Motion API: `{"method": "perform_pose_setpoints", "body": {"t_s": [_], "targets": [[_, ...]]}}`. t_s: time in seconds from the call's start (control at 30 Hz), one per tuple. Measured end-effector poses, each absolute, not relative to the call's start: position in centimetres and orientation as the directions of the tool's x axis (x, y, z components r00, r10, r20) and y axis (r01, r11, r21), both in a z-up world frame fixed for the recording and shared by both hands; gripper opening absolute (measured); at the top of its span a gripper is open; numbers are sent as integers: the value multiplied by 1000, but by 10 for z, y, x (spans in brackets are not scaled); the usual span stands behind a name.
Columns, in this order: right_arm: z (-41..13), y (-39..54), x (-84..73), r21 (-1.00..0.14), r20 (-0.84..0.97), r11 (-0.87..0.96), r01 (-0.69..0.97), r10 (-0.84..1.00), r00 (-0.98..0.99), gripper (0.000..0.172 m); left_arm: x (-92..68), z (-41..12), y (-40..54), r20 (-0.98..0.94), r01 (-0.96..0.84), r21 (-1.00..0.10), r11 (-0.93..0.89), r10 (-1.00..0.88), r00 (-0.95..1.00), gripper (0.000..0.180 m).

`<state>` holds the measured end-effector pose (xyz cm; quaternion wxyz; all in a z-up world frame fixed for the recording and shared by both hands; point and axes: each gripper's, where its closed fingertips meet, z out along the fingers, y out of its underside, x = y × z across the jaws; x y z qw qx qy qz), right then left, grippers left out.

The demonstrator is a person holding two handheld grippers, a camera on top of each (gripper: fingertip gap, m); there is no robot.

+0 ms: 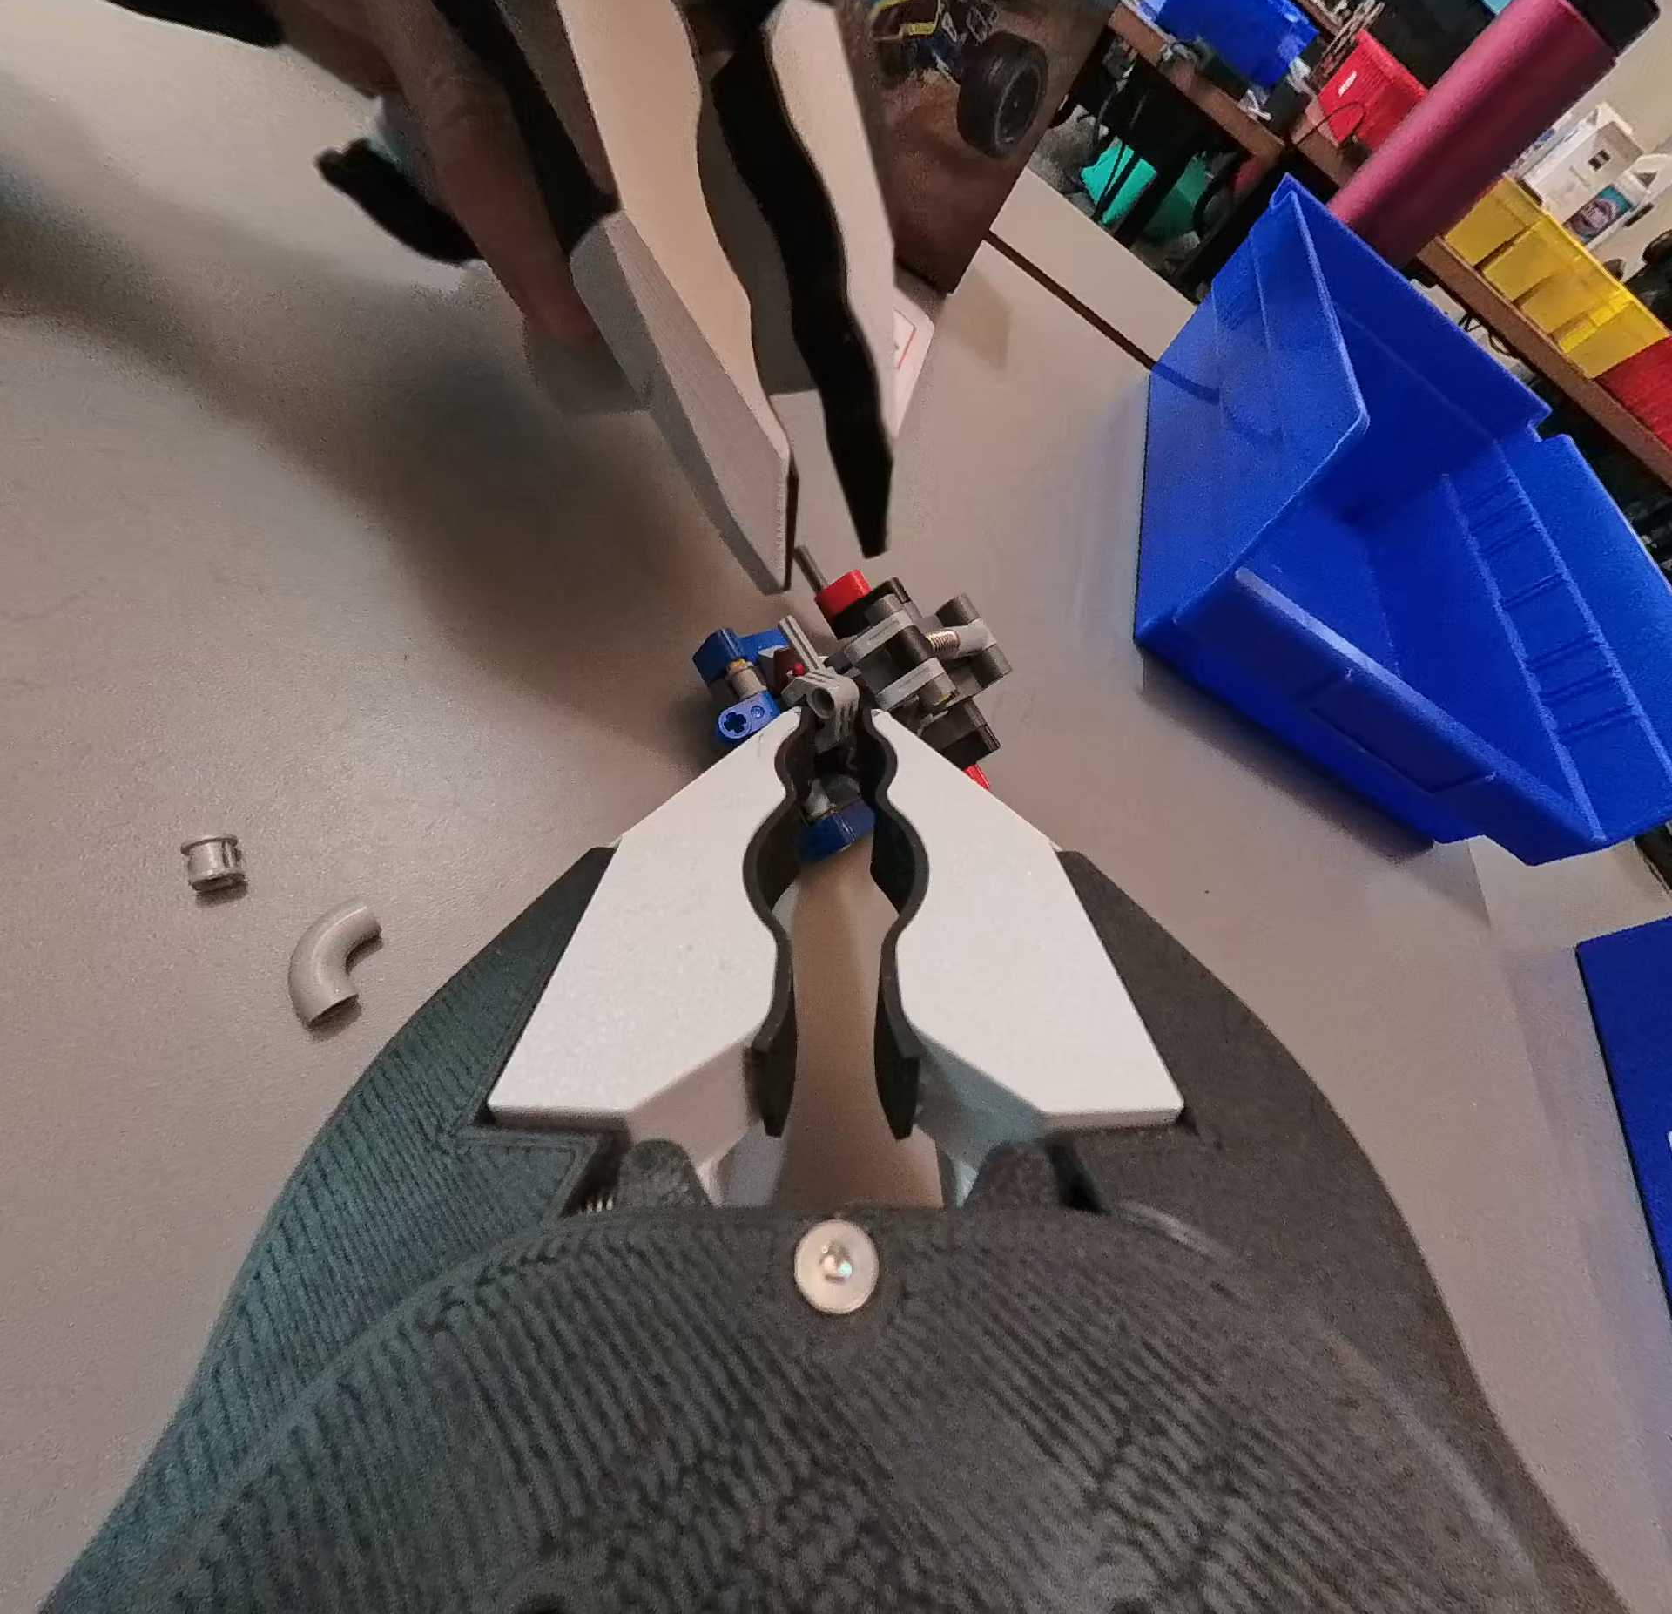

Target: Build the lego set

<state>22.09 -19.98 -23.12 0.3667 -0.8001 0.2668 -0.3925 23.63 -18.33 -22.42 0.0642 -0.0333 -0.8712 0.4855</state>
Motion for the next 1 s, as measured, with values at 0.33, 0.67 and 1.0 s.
{"method": "perform_pose_setpoints", "body": {"t_s": [0.33, 0.67, 1.0], "targets": [[-232, -203, 223, -802, 411, -578, -151, -718, 563, 6, 238, -234, -189, 417, -335, -746, 576, 12, -909, 22], [-232, -202, 223, -805, 406, -575, -147, -714, 570, 6, 237, -234, -199, 400, -296, -722, 625, 27, -916, 20], [-232, -202, 222, -806, 400, -573, -149, -713, 576, 5, 243, -234, -199, 346, -243, -734, 634, 42, -937, 8]]}}
